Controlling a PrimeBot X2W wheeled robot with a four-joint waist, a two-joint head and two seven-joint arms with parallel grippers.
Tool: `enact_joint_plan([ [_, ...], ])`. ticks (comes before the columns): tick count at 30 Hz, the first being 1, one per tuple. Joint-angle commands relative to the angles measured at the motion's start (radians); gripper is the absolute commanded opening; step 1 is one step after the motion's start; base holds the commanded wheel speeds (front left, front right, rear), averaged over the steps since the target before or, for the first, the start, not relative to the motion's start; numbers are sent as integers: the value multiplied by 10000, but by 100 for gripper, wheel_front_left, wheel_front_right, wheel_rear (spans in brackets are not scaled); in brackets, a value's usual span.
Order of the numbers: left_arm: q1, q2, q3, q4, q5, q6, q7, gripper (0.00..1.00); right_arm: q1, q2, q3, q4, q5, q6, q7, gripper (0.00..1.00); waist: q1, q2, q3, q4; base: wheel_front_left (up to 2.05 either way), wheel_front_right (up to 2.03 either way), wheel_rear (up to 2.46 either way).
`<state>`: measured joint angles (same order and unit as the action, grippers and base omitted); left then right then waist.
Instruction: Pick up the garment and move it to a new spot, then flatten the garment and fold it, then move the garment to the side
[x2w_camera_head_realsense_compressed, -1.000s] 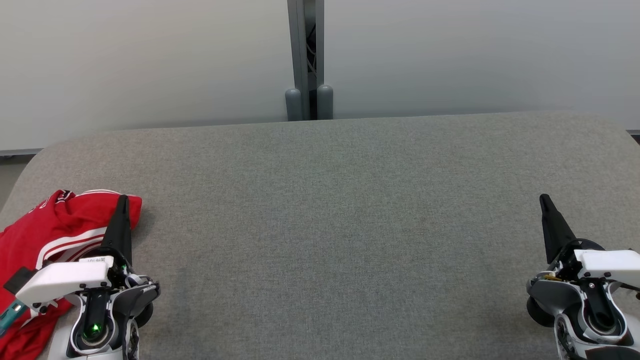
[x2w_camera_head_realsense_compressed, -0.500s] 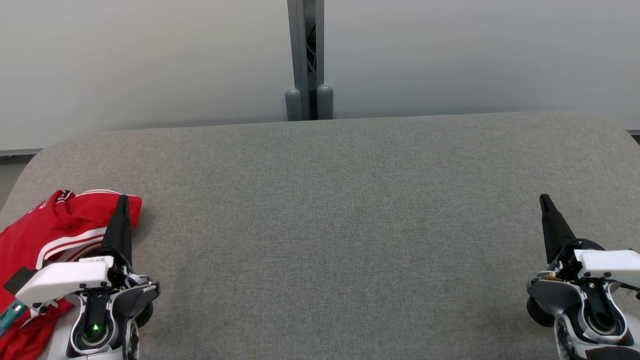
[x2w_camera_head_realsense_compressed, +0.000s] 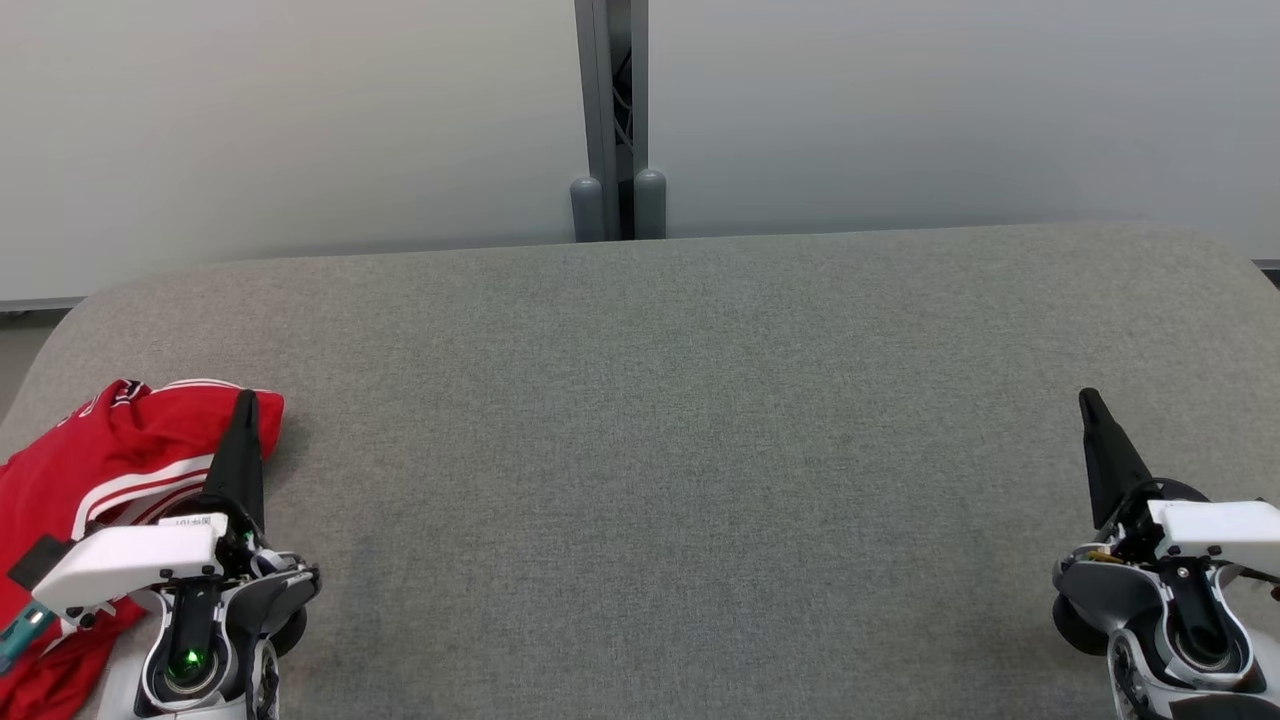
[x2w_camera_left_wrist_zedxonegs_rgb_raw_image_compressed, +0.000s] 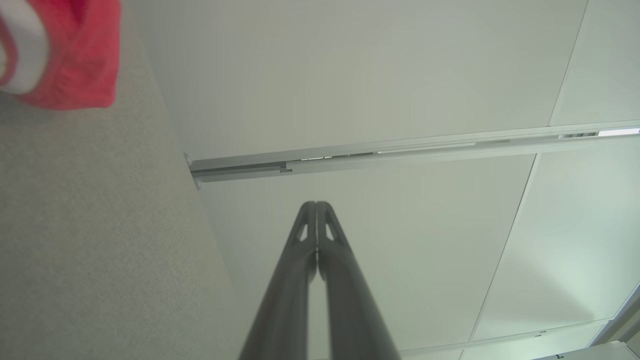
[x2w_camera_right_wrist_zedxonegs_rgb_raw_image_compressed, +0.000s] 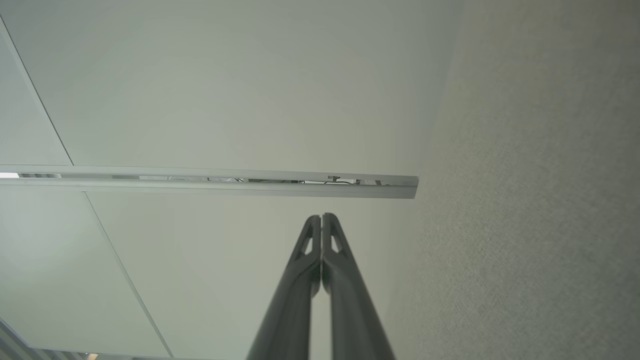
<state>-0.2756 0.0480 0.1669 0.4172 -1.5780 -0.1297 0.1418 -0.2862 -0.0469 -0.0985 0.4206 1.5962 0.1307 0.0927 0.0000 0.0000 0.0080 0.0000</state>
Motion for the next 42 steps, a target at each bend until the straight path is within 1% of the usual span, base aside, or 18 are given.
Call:
enact_joint_plan([
  [1,30,-13,-3,35,9,0,-13,100,27,15,3,34,-8,0,-5,100,0,0,0,0,0,0,0],
  [5,495,-164,-37,331,27,2,-41,100,476,170,35,301,-27,-2,-28,100,0,0,7,-3,0,0,0],
  [13,677,-141,-145,118,143,1,-430,100,732,146,-40,-74,-454,-1,-372,100,0,0,-73,-28,0,0,0],
  [19,829,-122,36,-102,732,0,-738,100,918,127,-197,-414,-1008,-1,-645,100,0,0,-137,-58,0,0,0],
  [32,1037,-86,350,-627,2113,-3,-1339,100,1064,91,-361,-1281,-3237,1,-1175,100,0,0,-258,-138,0,0,0],
  [36,1065,-76,364,-834,2607,-3,-1503,100,1055,79,-213,-1613,-4200,1,-1324,100,0,0,-273,-167,0,0,0],
  [42,1106,-65,544,-1236,3656,2,-1744,100,807,65,121,-1951,-5771,2,-1537,100,0,0,-250,-243,0,0,0],
])
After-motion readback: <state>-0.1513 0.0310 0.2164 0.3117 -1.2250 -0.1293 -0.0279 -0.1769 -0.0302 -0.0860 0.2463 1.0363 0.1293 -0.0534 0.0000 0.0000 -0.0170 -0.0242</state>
